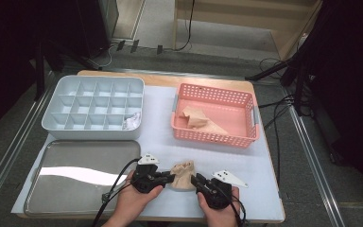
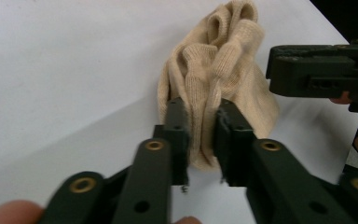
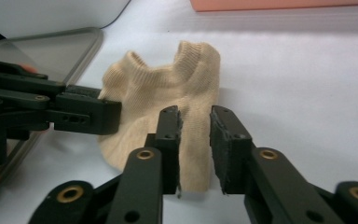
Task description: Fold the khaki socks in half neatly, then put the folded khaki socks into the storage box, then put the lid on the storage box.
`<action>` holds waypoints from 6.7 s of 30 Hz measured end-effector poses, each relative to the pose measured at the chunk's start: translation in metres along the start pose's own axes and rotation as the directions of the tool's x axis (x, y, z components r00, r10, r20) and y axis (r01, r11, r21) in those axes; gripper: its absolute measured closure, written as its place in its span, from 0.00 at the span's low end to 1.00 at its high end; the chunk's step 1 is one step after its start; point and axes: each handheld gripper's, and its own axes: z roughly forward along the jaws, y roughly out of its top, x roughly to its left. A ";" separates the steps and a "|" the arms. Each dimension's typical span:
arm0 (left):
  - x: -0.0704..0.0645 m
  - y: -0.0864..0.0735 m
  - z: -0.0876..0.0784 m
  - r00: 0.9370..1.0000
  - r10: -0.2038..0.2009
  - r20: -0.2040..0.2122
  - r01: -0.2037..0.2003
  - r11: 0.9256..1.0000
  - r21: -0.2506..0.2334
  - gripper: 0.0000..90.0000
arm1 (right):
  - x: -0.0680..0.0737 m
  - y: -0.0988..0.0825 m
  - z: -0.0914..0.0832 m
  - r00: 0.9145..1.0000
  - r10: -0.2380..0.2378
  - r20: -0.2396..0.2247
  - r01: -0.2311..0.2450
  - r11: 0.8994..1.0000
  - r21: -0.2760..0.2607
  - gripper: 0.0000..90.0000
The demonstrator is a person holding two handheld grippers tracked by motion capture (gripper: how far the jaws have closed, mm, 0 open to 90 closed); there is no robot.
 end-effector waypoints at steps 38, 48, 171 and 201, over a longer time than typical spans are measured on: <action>0.008 0.003 0.001 1.000 0.009 -0.019 -0.009 1.000 0.008 0.95 | 0.000 -0.004 0.019 0.999 0.053 -0.006 -0.053 0.998 0.037 0.90; -0.006 0.009 -0.015 0.997 0.038 -0.066 -0.045 0.995 -0.093 0.82 | 0.004 -0.003 0.018 0.998 0.055 0.007 -0.055 0.998 0.029 0.91; 0.029 0.043 0.006 0.989 -0.139 0.059 0.139 0.990 0.004 0.90 | 0.056 0.001 0.019 0.971 -0.236 -0.034 0.234 0.970 -0.064 0.78; 0.035 0.028 0.014 0.972 -0.216 0.094 0.211 0.976 0.054 0.46 | 0.057 -0.013 0.033 0.957 -0.280 0.075 0.281 0.960 0.002 0.99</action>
